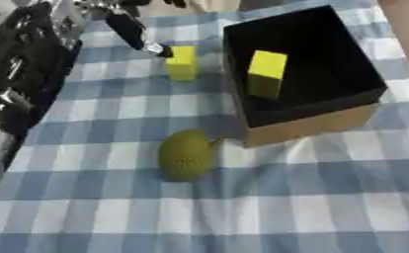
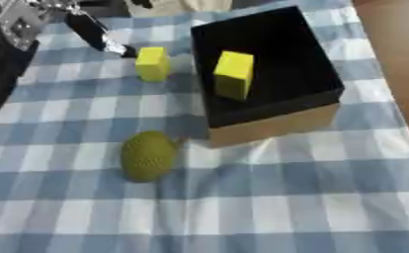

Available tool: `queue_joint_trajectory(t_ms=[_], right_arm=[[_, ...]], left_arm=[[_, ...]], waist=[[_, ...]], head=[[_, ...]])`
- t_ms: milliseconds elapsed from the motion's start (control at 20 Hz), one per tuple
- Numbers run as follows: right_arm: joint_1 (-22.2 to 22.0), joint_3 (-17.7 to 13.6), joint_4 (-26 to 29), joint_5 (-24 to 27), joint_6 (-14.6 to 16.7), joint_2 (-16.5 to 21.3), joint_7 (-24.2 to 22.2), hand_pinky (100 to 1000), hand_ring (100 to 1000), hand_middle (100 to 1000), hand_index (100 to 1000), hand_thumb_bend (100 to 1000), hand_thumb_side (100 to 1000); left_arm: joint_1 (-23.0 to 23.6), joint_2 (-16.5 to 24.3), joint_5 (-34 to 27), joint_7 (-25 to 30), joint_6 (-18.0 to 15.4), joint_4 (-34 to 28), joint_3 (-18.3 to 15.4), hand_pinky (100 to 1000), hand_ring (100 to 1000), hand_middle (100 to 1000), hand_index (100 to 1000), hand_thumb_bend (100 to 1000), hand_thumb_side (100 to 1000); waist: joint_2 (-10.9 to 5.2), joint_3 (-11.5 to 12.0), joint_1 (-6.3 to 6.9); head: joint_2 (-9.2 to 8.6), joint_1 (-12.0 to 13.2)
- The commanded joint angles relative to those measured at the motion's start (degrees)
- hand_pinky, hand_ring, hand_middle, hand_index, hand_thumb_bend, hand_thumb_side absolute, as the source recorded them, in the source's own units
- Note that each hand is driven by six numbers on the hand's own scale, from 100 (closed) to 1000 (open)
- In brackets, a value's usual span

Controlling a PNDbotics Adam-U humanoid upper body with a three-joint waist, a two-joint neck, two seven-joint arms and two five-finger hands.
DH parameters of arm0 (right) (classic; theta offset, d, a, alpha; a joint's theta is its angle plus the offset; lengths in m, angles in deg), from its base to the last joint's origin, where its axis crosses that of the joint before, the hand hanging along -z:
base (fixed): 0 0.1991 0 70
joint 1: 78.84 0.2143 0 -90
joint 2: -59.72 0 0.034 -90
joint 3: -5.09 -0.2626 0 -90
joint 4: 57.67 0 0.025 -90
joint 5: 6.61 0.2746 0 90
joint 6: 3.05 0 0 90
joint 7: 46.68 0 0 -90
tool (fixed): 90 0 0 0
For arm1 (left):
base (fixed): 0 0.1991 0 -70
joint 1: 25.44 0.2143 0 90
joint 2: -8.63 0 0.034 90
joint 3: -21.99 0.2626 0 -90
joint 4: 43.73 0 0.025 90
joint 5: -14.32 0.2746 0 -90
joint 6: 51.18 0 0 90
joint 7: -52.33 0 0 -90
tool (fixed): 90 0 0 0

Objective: Pick up objects on the table and place them in the box.

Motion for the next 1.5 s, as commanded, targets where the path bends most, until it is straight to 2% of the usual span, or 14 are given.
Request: queue_joint_trajectory(t_ms=[50,300,450,750,1100,1400,1500], right_arm=[[0.0,-0.5,0.6,-0.6,0.1,0.7,-0.1,904,1000,424,871,100,470],[-0.1,-0.5,0.6,-1.0,0.2,0.5,-0.1,904,1000,421,871,100,470],[-0.1,-0.5,0.6,-1.2,0.2,0.3,-0.1,904,1000,418,871,100,470],[0.2,-0.6,0.6,-1.5,-0.1,-0.3,-0.3,906,1000,414,872,100,470],[0.8,-0.6,0.6,-1.6,-0.3,-0.5,-0.5,908,1000,412,873,100,470],[1.0,-0.5,0.6,-1.5,-0.4,-0.6,-0.7,910,1000,410,874,100,470],[1.1,-0.5,0.6,-1.4,-0.5,-0.7,-0.8,911,1000,410,874,100,470]], left_arm=[[-1.0,0.9,1.1,3.8,-3.5,0.0,-1.4,935,894,834,917,564,510],[-1.0,0.5,2.4,4.0,-3.2,0.4,-1.5,936,896,837,918,586,511],[-1.1,0.4,3.8,3.9,-2.9,0.4,-1.5,935,896,835,916,601,501],[-1.5,-0.1,5.5,4.6,-2.8,1.5,-1.6,940,896,831,916,590,477],[-1.7,-0.6,5.3,5.4,-2.4,1.9,-1.9,935,893,826,913,553,471],[-1.8,-0.9,5.1,5.1,-1.3,2.1,-2.1,909,863,760,861,392,409],[-1.9,-1.1,4.7,5.1,-0.9,2.2,-2.1,897,846,727,813,356,390]], waist=[[-0.24,0.0,-0.14],[0.18,-0.5,-0.03],[0.61,0.1,-0.21],[1.69,2.1,-0.70],[2.70,2.2,-0.48],[3.08,2.4,-0.47],[3.15,2.4,-0.50]], head=[[-0.63,-0.5],[0.24,-0.5],[0.73,-0.5],[0.96,-0.9],[0.60,-0.6],[0.41,-0.5],[0.34,-0.4]])
